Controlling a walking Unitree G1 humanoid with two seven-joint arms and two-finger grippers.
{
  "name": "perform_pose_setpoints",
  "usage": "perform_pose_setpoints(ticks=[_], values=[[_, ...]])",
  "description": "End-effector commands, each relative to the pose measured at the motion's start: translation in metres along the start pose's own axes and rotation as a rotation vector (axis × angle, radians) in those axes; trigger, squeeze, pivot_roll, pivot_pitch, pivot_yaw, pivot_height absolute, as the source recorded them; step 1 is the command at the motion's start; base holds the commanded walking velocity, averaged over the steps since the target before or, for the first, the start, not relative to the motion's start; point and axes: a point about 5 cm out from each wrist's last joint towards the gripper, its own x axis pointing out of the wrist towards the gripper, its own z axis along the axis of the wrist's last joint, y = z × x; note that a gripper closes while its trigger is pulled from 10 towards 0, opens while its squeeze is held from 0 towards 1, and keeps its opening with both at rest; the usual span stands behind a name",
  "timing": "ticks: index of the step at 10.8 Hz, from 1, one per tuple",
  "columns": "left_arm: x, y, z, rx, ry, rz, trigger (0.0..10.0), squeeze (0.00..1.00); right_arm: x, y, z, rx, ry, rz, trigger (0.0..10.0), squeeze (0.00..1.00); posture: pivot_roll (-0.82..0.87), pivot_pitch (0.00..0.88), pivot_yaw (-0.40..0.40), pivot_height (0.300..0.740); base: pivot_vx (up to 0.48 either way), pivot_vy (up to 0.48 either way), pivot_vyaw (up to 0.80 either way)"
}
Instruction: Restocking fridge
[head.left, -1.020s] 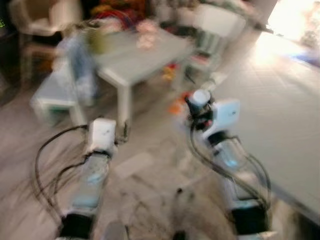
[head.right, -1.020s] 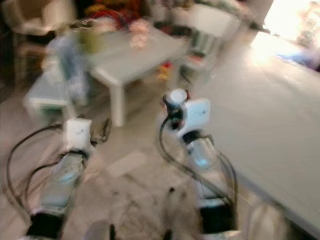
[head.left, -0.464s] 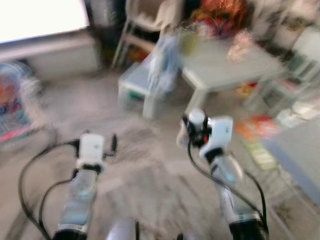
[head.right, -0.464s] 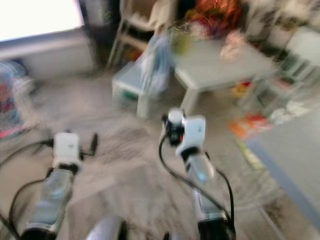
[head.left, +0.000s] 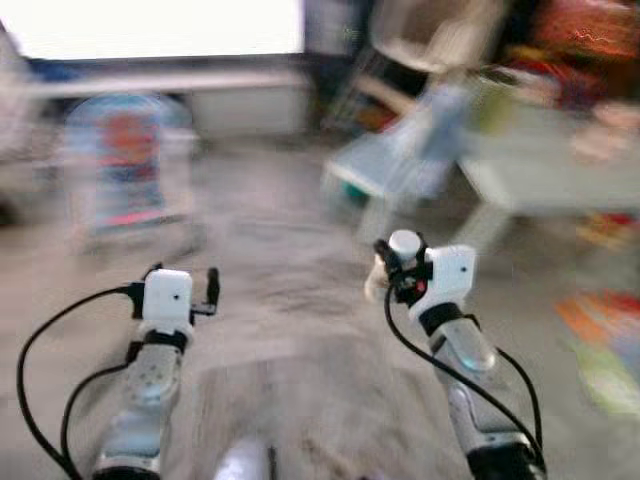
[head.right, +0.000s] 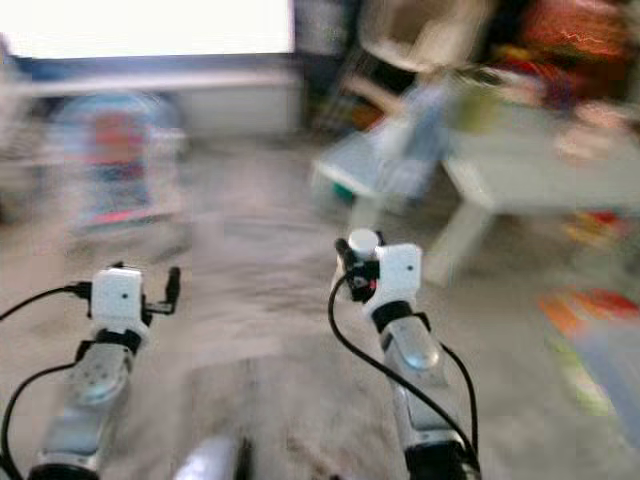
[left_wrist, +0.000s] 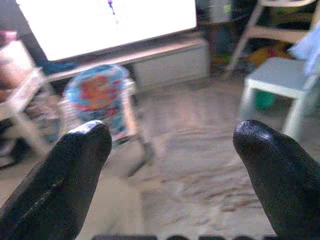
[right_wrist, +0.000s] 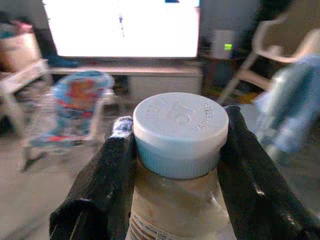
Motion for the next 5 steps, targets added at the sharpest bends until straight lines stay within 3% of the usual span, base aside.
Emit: perform_pose_setpoints(ticks=[1, 5], values=[[-0.0031, -0.0043, -0.0013, 0.009, 0.003, -0.018, 10.0, 0.0, -0.0024, -0.0067, 0.0026, -0.01, -0.022, -0.03, 10.0, 0.0, 0.14, 0.018, -0.04, 0.74, 0.0, 0.0, 0.8], [0.0009, 0.0006, 0.0013, 0.038, -0.014, -0.004, 10.0, 0.0, -0.0022, -0.0083, 0.0006, -0.016, -0.02, -0.028, 10.0, 0.0, 0.14, 0.02, -0.044, 0.74, 0.0, 0.0, 0.8]])
